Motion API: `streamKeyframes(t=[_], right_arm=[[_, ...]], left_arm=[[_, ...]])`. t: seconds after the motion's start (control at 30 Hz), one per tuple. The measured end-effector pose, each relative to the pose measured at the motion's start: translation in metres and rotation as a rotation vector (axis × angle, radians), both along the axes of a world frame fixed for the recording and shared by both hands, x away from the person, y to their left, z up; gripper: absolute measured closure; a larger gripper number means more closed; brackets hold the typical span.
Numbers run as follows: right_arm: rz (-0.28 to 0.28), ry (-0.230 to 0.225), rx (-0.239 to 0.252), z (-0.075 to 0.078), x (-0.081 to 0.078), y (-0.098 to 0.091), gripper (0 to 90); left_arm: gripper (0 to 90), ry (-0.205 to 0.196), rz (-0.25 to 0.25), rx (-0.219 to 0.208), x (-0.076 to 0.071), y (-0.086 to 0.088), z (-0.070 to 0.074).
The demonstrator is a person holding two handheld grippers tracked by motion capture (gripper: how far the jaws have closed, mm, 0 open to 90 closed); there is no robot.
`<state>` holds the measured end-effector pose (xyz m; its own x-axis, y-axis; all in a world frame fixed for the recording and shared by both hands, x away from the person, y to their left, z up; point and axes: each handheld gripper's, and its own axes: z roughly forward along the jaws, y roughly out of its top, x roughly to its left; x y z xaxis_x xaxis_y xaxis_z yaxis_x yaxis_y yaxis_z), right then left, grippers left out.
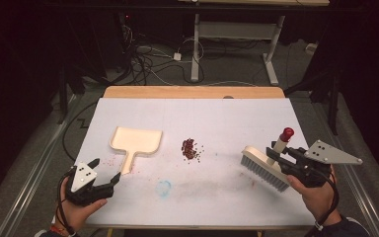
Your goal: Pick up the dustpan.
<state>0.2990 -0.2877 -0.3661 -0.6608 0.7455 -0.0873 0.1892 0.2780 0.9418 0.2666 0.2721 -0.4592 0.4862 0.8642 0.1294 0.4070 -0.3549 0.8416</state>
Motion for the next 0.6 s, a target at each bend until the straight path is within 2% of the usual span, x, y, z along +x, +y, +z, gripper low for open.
streamKeyframes(t=[0.2,0.3,0.33,0.37,0.4,0.47,0.53,0.57,0.6], right_arm=[[-0.018,-0.006,0.005,0.0,0.0,0.0,70.0],[-0.016,-0.016,0.009,0.003,0.0,0.001,70.0],[-0.016,-0.015,0.01,0.004,-0.001,0.002,70.0],[-0.013,-0.019,0.009,0.004,-0.001,0.003,70.0],[-0.012,-0.02,0.007,0.004,-0.001,0.003,70.0],[-0.01,-0.012,0.006,0.004,0.0,0.004,70.0],[-0.01,-0.008,0.004,0.003,0.0,0.006,70.0],[-0.007,-0.01,0.0,0.003,0.001,0.006,70.0],[-0.007,-0.007,0.0,0.003,0.001,0.007,70.0]], left_arm=[[19.1,-0.006,-0.022,0.022,-0.002,-0.003,0.001],[19.1,-0.005,-0.017,0.023,-0.004,-0.004,0.002],[20.1,0.004,-0.016,0.025,-0.004,-0.004,0.002],[24.0,0.012,0.006,0.035,-0.003,-0.004,0.002],[26.0,0.029,0.042,0.037,-0.001,-0.004,0.003],[24.2,0.08,0.062,0.0,0.005,-0.004,0.004],[24.1,0.121,0.074,0.016,0.012,-0.007,0.004],[24.1,0.157,0.066,0.03,0.02,-0.011,0.005],[24.1,0.157,0.066,0.03,0.02,-0.011,0.005]])
